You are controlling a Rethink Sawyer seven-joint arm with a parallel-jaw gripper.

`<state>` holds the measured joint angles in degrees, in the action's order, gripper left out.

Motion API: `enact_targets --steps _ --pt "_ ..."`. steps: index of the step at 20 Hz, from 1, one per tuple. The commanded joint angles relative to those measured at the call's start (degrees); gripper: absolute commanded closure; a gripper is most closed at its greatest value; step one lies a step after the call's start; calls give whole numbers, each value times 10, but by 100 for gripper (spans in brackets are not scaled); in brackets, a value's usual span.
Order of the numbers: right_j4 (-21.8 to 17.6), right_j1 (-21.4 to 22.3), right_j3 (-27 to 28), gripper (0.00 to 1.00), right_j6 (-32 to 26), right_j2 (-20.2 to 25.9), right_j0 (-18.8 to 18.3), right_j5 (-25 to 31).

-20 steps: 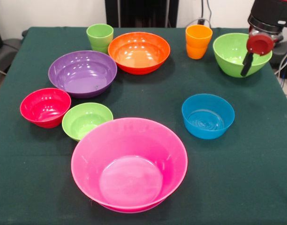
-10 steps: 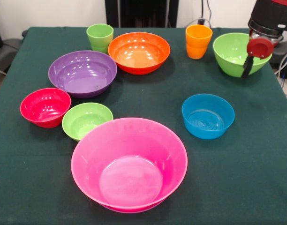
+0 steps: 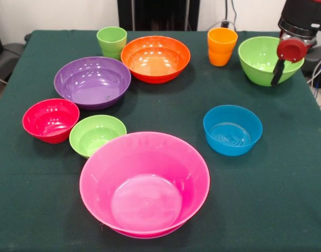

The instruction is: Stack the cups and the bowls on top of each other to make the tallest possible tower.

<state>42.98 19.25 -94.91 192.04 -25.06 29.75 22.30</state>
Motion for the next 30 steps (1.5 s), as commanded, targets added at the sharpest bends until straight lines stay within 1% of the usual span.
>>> enact_targets --steps 1,4,6,14,21,23,28,30 --pt "19 -6 -41 0 82 82 8 -14" --pt "18 -2 -44 0 78 84 5 -11" --pt "19 -1 -49 0 76 89 3 -20" --pt "18 4 -58 0 83 87 15 -16" --pt "15 23 -61 0 86 76 22 10" --pt "12 20 -56 0 90 69 28 15" --pt "13 27 -80 0 69 89 18 -6" --pt "14 21 -87 0 56 105 8 -26"
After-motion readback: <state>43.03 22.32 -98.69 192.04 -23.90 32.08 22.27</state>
